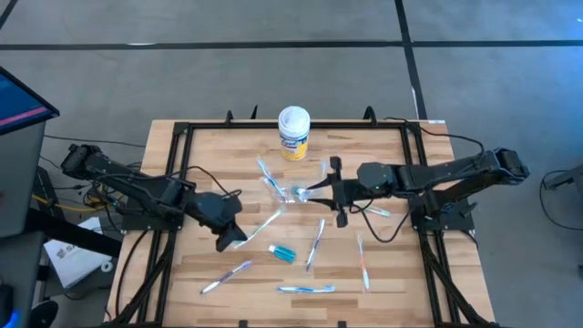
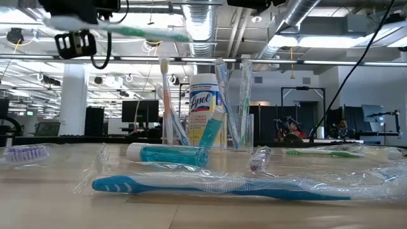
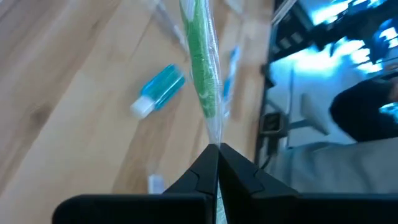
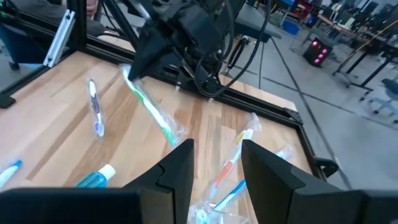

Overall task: Pick & Place toothbrushing station
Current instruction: Put the bottom green toothbrush into the transparent organizer

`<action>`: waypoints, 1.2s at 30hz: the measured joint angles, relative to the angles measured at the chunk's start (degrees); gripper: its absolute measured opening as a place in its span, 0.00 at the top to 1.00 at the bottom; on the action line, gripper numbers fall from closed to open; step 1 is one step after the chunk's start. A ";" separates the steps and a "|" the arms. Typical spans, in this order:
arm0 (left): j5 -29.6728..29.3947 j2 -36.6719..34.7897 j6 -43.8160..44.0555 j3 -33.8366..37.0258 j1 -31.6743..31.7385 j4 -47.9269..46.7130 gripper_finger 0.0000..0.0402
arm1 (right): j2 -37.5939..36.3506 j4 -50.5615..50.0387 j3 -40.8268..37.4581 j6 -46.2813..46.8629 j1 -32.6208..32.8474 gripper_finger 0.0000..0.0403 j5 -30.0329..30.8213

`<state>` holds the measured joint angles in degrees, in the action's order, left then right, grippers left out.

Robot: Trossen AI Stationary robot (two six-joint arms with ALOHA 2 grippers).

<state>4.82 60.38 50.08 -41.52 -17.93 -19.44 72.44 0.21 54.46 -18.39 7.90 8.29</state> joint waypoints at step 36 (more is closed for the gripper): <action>2.67 0.00 2.91 0.00 4.52 10.47 1.00 | 15.93 16.75 1.79 -29.37 11.90 0.69 26.61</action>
<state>7.49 60.38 52.99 -41.52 -13.41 -8.97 88.37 16.95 56.24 -47.76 19.80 34.90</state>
